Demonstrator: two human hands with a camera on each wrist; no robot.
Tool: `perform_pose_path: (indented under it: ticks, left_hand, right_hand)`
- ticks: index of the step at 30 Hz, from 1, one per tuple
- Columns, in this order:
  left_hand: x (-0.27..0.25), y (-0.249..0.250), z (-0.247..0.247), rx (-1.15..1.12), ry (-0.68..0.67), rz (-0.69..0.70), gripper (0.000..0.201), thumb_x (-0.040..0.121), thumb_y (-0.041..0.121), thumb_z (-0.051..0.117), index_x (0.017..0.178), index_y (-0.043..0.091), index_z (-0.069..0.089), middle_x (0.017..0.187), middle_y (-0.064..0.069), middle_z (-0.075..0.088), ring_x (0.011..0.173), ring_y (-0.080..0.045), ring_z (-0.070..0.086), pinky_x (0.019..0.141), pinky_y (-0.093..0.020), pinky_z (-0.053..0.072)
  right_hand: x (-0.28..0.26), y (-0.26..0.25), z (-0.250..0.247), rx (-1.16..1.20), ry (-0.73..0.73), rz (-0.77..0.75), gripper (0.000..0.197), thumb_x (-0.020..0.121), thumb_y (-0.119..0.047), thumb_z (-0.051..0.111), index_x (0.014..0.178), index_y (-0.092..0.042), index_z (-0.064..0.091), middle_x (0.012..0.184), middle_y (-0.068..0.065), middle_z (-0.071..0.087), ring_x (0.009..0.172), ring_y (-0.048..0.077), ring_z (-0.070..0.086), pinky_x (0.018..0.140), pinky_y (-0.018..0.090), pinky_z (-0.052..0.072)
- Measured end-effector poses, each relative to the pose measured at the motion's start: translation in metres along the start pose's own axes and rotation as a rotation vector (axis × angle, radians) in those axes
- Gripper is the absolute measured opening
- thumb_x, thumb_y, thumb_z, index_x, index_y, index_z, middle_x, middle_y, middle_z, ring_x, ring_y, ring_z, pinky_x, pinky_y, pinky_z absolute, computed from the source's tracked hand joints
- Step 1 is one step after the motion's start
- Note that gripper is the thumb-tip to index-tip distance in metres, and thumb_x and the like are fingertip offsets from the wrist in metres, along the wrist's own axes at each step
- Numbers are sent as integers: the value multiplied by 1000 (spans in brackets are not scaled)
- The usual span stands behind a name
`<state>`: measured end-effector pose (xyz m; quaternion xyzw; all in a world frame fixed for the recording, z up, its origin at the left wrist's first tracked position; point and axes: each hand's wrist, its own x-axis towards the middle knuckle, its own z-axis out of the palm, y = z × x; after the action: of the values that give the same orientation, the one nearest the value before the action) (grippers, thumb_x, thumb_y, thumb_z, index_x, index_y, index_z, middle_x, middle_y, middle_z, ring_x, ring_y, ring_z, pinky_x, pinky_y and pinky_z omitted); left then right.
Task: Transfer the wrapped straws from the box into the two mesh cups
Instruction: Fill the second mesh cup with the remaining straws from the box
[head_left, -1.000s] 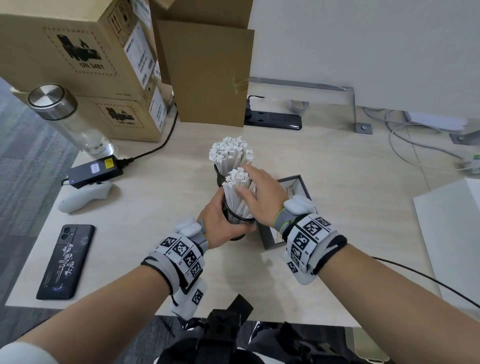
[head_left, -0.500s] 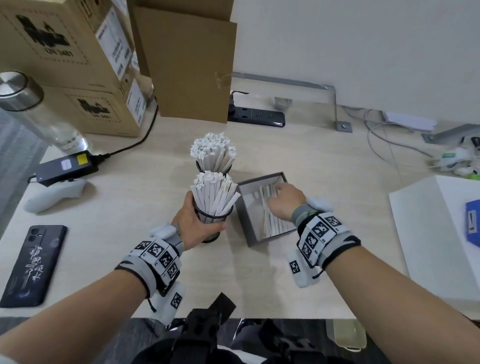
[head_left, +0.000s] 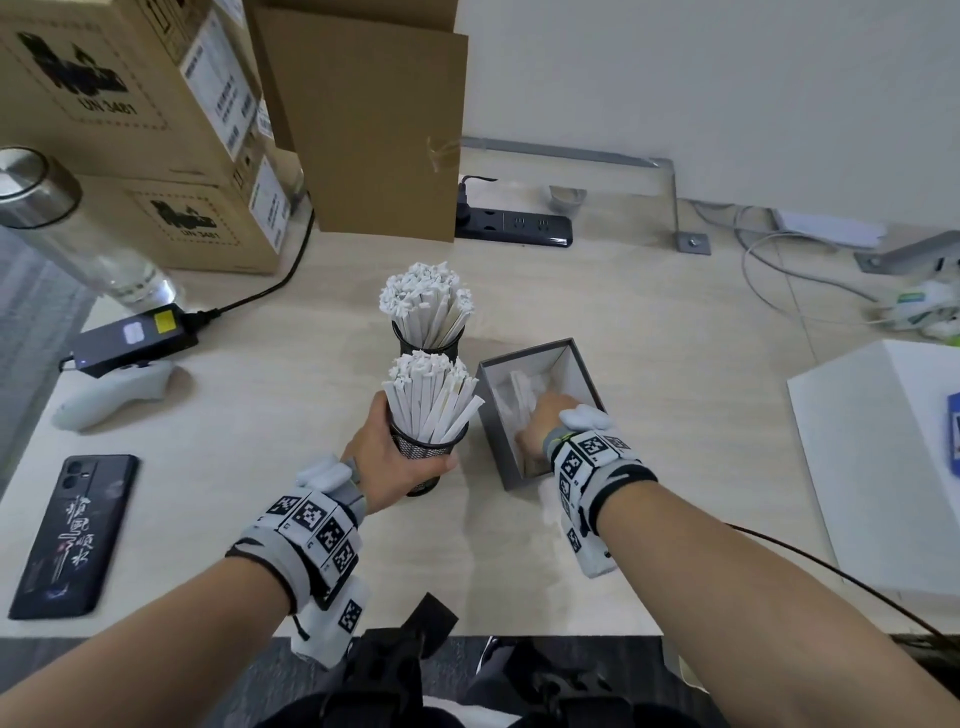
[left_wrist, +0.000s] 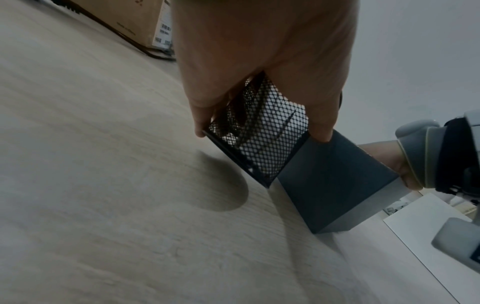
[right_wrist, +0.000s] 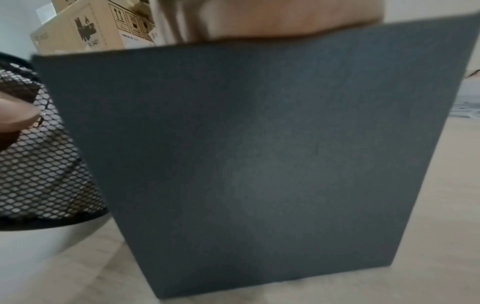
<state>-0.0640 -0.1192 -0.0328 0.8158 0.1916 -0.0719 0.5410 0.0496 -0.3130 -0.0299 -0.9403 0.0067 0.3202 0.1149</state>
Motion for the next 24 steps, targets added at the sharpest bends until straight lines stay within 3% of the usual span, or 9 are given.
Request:
perform_pose_path:
  ticks: [5, 9, 14, 21, 24]
  left_hand:
    - [-2, -1, 2, 16, 4, -14, 97, 54, 40, 85, 134, 25, 34, 112, 18, 54, 103, -9, 54, 85, -24, 41]
    - [-4, -1, 4, 30, 11, -17, 95, 55, 37, 88, 133, 24, 34, 109, 20, 53, 102, -9, 54, 84, -23, 40]
    - [-6, -1, 4, 53, 15, -15, 94, 58, 35, 89, 134, 22, 35, 113, 15, 53, 101, -9, 53, 83, -23, 39]
    - [-10, -2, 7, 68, 33, -17, 94, 62, 30, 90, 136, 21, 33, 116, 14, 52, 104, -9, 52, 84, -23, 39]
    - [-11, -3, 11, 63, 22, -13, 94, 61, 31, 90, 136, 23, 33, 117, 14, 53, 105, -9, 52, 85, -23, 40]
  right_hand:
    - [5, 2, 3, -2, -74, -24, 41, 85, -21, 63, 122, -6, 59, 125, 16, 60, 115, 33, 57, 79, 31, 40]
    - [5, 1, 1, 4, -78, -38, 45, 84, -22, 66, 125, -5, 56, 126, 17, 58, 116, 34, 56, 88, 35, 45]
    - [6, 0, 6, -9, -125, -50, 48, 80, -31, 69, 120, -6, 61, 121, 17, 62, 111, 34, 58, 81, 33, 43]
    - [6, -1, -2, 143, -78, -12, 61, 79, -27, 74, 129, -4, 49, 126, 18, 56, 116, 34, 55, 94, 37, 45]
    - [4, -2, -7, 216, -155, 11, 51, 82, -26, 72, 125, -3, 55, 114, 15, 62, 107, 31, 60, 86, 32, 47]
